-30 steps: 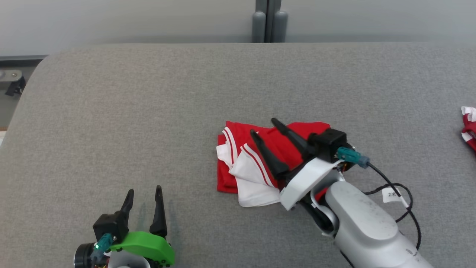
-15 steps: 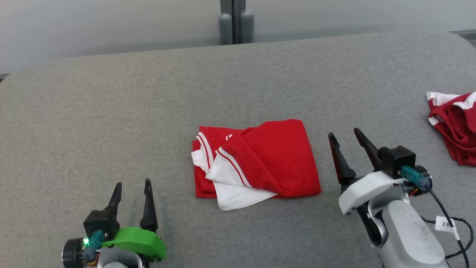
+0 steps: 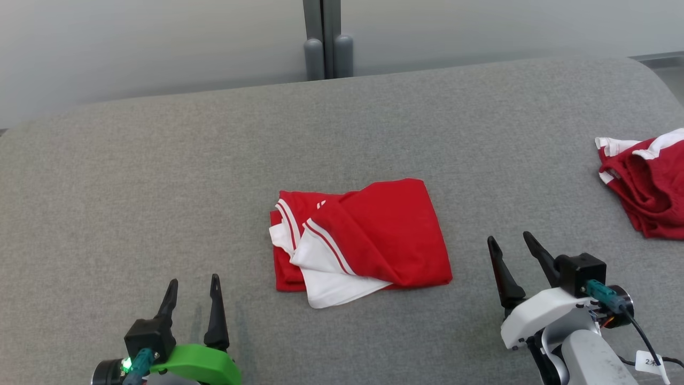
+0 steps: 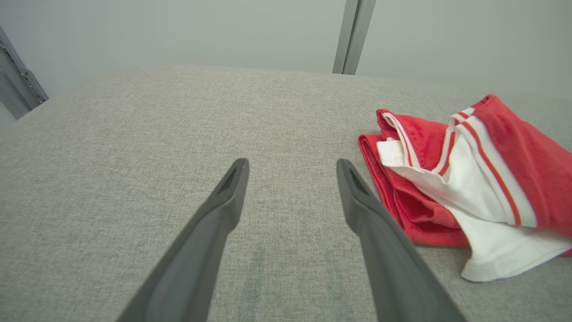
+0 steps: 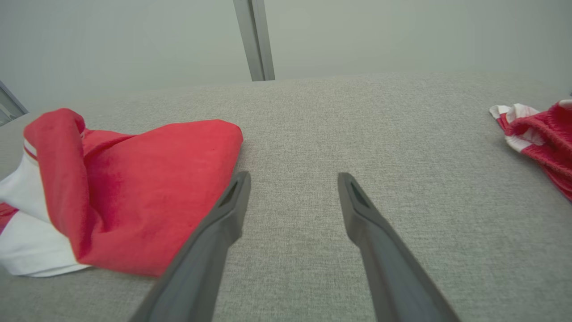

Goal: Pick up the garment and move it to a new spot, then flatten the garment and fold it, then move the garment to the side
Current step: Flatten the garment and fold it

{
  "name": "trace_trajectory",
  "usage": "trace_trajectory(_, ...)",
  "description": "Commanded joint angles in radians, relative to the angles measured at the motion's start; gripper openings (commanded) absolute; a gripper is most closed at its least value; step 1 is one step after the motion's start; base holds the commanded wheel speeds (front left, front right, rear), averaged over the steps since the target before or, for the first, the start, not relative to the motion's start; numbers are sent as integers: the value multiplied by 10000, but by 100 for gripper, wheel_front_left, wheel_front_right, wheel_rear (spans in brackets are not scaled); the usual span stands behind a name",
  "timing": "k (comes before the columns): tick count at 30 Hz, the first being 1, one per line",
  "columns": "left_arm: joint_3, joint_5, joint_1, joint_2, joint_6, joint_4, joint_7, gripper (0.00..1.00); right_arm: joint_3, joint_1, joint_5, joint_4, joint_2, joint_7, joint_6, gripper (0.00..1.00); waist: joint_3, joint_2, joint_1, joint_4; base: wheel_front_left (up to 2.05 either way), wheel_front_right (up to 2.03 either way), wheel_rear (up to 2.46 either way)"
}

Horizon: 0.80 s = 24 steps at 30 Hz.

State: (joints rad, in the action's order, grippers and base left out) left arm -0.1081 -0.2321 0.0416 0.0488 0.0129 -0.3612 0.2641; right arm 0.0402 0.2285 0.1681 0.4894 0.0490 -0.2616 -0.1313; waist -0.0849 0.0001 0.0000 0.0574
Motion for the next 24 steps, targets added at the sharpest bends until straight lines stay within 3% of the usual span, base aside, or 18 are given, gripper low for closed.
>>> trace_trajectory(1,-25,13,-65,47,-44,32,-5,100,-43,-46,74,-2,42,-43,13,100,-61,-1,0,-45,0,0,0)
trace_trajectory(2,-45,14,11,49,-37,26,-5,100,-20,43,88,0,35,-43,13,100,-123,-1,0,-90,0,0,0)
trace_trajectory(3,-71,-1,108,49,-38,18,-5,100,9,140,107,48,34,-43,13,52,-190,-1,0,-143,0,0,0)
trace_trajectory(4,-84,-26,168,47,-46,12,-5,100,43,211,107,103,35,-42,13,30,-241,-1,0,-180,0,0,0)
trace_trajectory(5,-121,-58,302,47,-36,7,-5,100,141,412,59,212,35,-43,13,0,-373,-1,0,-275,0,0,0)
trace_trajectory(16,-681,-438,892,47,-63,-127,-5,100,1628,2694,-169,2125,38,-42,15,0,-1287,-1,0,-1535,0,0,0)
trace_trajectory(20,-704,-523,926,47,-104,-200,-5,100,2895,3134,445,2822,37,-44,13,0,-1358,-1,0,-1952,0,0,0)
trace_trajectory(24,-660,-533,791,44,-107,-221,-5,100,4855,3078,1494,2884,40,-44,13,0,-1277,-1,0,-2078,0,0,0)
